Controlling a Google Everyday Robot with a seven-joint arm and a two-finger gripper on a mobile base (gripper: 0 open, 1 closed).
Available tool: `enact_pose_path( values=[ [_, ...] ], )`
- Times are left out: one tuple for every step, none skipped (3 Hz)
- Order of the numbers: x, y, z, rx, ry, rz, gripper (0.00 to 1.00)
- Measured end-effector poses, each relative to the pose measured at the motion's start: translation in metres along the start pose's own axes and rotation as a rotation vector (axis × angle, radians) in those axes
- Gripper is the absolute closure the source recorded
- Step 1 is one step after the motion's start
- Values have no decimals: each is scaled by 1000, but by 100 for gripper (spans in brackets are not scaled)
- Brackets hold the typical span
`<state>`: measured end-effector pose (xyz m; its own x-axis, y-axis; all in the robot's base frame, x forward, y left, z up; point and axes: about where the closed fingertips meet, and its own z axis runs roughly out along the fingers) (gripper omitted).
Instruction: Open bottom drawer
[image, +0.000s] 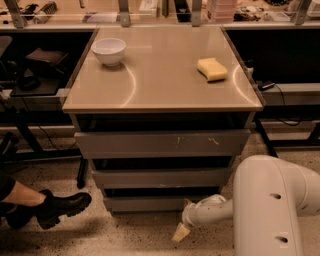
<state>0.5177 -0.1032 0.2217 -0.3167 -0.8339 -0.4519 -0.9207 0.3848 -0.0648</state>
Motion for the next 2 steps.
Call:
enact_pose_path(
  values=[
    [-12, -51, 11, 94, -71, 68, 0],
    [-12, -52, 11, 94, -71, 68, 0]
  ],
)
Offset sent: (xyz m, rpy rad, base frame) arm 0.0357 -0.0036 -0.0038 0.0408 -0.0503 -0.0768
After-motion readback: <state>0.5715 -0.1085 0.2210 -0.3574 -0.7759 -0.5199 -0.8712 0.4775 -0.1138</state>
